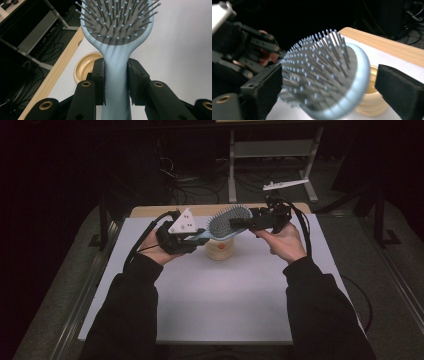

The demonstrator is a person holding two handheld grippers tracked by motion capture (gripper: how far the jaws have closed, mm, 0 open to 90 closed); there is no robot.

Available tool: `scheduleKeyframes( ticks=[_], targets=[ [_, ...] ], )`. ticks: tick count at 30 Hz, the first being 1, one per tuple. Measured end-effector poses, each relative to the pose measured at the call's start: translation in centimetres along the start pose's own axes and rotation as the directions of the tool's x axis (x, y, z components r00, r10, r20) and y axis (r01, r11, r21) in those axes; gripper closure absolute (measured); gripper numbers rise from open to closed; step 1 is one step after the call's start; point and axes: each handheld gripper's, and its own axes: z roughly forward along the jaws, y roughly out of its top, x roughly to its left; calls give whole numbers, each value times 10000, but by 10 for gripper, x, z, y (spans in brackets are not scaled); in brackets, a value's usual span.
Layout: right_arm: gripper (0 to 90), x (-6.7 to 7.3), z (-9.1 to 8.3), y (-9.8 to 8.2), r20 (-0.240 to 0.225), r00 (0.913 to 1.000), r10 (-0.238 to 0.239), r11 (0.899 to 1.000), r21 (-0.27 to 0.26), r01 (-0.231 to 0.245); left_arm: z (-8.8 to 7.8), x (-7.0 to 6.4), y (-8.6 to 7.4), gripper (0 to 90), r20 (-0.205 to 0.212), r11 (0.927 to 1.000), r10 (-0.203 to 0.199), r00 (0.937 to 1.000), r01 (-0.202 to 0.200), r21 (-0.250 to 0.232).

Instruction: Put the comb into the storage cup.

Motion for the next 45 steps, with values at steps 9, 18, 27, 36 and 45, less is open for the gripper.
scheduleKeyframes(
  ticks=[9, 18, 27, 36, 45],
  targets=[
    [263, -3, 3, 3, -998, 9886, 1130, 9935, 261, -1110, 2, -2, 2, 703, -175, 9999, -3, 9998, 0, -170],
    [438, -6, -1, 6, -1290, 9738, 1875, 9823, 280, -1854, 7, -3, -3, 701, -207, 9998, -65, 9998, 60, -198],
    [519, 5, -10, 24, -988, 9806, 1694, 9843, 664, -1633, 12, -4, -2, 703, -131, 9970, -414, 9991, 404, -657],
    [529, 4, -12, 30, -489, 9836, 1739, 9823, 798, -1697, 25, 0, -4, 700, 307, 9889, -1051, 9940, 1077, -1020],
    [539, 4, -21, 37, 24, 9889, 1487, 9873, 570, -1486, 34, 4, -4, 634, 319, 9795, -1577, 9870, 1604, -1215]
  ],
)
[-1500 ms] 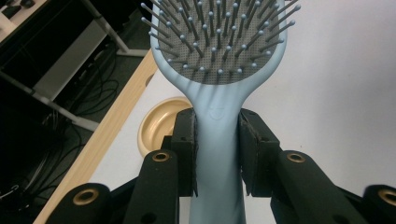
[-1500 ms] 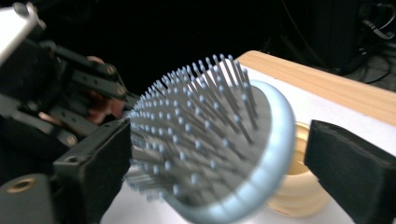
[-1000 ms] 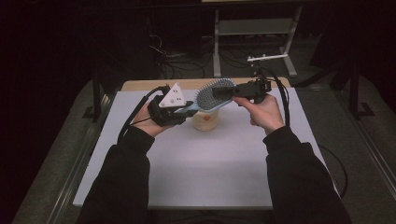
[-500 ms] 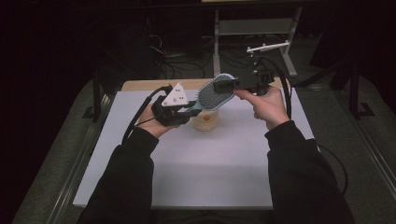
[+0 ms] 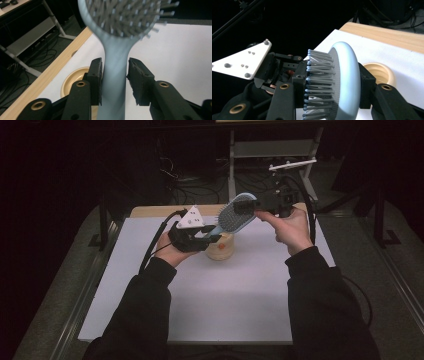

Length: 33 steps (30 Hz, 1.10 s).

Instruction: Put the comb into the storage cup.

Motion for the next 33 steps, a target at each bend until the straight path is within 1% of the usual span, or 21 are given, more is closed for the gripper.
scheduleKeyframes(
  ticks=[6, 10, 11, 15, 16, 18, 20, 22, 24, 26, 28, 30, 33],
  targets=[
    [538, 4, -7, 6, 336, 9988, -346, 9994, -71, 349, 2, 2, -2, 553, 216, 9995, -287, 9994, 291, -156],
    [537, 7, -10, 10, 514, 9971, -558, 9984, -85, 563, 2, 2, -2, 487, 266, 9996, -233, 9994, 238, -166],
    [537, 8, -11, 11, 526, 9968, -606, 9981, -95, 612, 2, 3, -3, 478, 339, 9995, -215, 9992, 222, -206],
    [537, 10, -14, 14, 600, 9957, -702, 9974, -146, 712, -2, 4, -4, 388, 504, 9976, -414, 9979, 441, -531],
    [537, 10, -14, 15, 655, 9952, -725, 9972, -158, 737, -2, 5, -5, 357, 545, 9962, -565, 9969, 599, -639],
    [537, 11, -16, 16, 849, 9928, -839, 9962, -152, 855, -4, 6, -6, 296, 669, 9945, -738, 9950, 784, -696],
    [537, 11, -16, 19, 1007, 9910, -881, 9959, -127, 898, -7, 7, -6, 243, 747, 9932, -804, 9940, 862, -782],
    [537, 11, -18, 20, 1089, 9893, -969, 9950, -149, 991, -10, 8, -8, 205, 947, 9903, -872, 9917, 966, -996],
    [537, 12, -19, 23, 1131, 9883, -1020, 9942, -224, 1051, -12, 9, -9, 134, 1233, 9861, -1036, 9870, 1181, -1167],
    [537, 12, -20, 25, 1214, 9870, -1055, 9938, -233, 1091, -15, 10, -9, 76, 1234, 9845, -1053, 9868, 1209, -1269],
    [536, 12, -22, 28, 1348, 9847, -1104, 9932, -220, 1143, -16, 12, -10, 0, 1231, 9826, -1187, 9853, 1344, -1281],
    [536, 13, -23, 31, 1513, 9818, -1148, 9925, -256, 1199, -19, 13, -12, 0, 1138, 9805, -1279, 9852, 1428, -1350],
    [535, 14, -27, 36, 1639, 9796, -1164, 9918, -340, 1236, -23, 16, -16, 0, 950, 9782, -1384, 9858, 1511, -1424]
  ],
)
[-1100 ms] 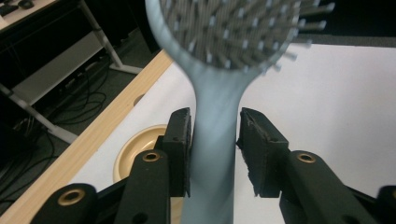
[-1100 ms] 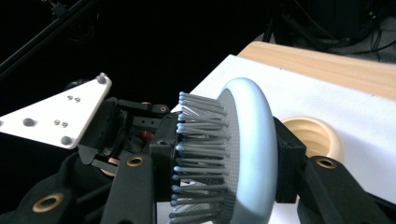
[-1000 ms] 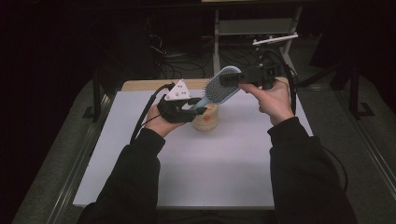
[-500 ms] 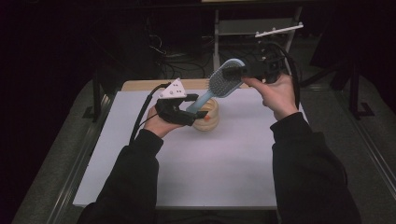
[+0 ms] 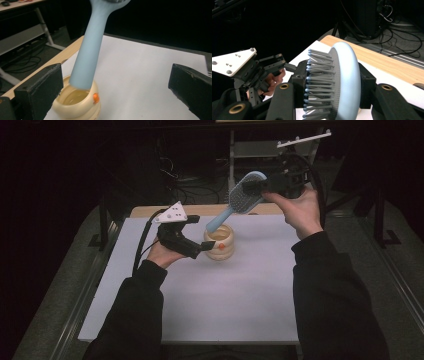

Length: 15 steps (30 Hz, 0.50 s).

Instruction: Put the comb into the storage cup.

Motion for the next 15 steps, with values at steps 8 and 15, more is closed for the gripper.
scheduleKeyframes(
  ticks=[8, 15],
  targets=[
    [535, 0, -3, 10, 485, 9987, -126, 9999, 44, 124, -17, 10, -16, 0, -268, 9990, -422, 9987, 418, -159],
    [535, -1, 2, 17, 689, 9973, -238, 9997, 88, 232, -33, 17, -28, 0, -644, 9964, -703, 9954, 670, -512]
  ],
)
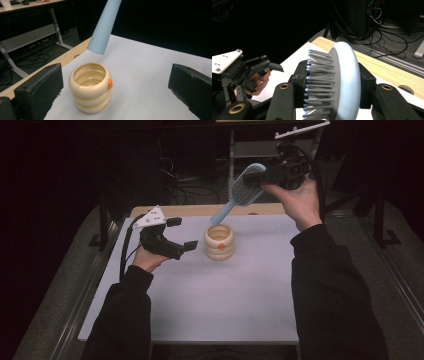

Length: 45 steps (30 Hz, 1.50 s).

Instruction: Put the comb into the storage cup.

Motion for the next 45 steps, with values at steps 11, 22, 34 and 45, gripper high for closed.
scheduleKeyframes(
  ticks=[11, 22, 34, 45],
  targets=[
    [536, -5, 7, 2, 282, 9996, -86, 9997, 227, 79, -26, 9, -22, 0, -428, 9979, -244, 9988, 218, -609],
    [535, -9, 19, 2, 265, 9996, -58, 9992, 388, 48, -37, 11, -36, 0, -517, 9950, -389, 9979, 339, -941],
    [535, -18, 34, -4, 427, 9991, 19, 9981, 614, -46, -54, 16, -58, 0, -823, 9920, -631, 9946, 534, -1146],
    [535, -24, 50, -10, 506, 9987, 50, 9960, 893, -96, -65, 17, -78, 0, -1026, 9905, -762, 9918, 635, -1222]
  ],
)
